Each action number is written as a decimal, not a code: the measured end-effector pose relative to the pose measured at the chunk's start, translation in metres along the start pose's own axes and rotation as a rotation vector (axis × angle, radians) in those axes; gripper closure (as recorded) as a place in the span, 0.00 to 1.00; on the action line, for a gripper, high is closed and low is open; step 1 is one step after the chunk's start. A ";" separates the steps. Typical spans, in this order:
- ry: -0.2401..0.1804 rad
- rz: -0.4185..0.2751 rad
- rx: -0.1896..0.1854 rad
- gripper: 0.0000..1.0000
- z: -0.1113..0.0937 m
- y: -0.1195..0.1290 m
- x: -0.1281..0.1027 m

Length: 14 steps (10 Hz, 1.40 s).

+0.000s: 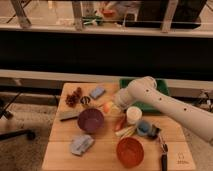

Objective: Place apple in tray

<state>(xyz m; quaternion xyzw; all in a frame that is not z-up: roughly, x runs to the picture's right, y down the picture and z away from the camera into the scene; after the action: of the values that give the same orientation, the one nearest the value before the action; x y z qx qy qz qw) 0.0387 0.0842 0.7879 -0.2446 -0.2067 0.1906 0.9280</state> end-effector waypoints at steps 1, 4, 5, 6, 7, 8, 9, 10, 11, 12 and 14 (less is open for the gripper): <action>-0.004 0.003 -0.004 0.94 0.003 -0.007 0.000; -0.011 0.024 -0.014 0.94 0.012 -0.031 0.001; -0.016 0.035 -0.011 0.94 0.013 -0.039 0.003; -0.019 0.044 -0.003 0.94 0.010 -0.046 0.007; -0.021 0.049 0.003 0.94 0.007 -0.053 0.011; -0.025 0.053 0.016 0.94 0.001 -0.065 0.019; -0.027 0.059 0.026 0.94 -0.004 -0.075 0.027; -0.030 0.066 0.038 0.94 -0.008 -0.084 0.033; -0.034 0.071 0.045 0.94 -0.010 -0.092 0.036; -0.036 0.076 0.054 0.94 -0.012 -0.100 0.038; -0.032 0.085 0.067 0.94 -0.014 -0.111 0.042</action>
<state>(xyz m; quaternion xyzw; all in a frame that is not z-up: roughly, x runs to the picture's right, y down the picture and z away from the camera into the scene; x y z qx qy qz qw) 0.1089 0.0090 0.8481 -0.2190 -0.2044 0.2407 0.9232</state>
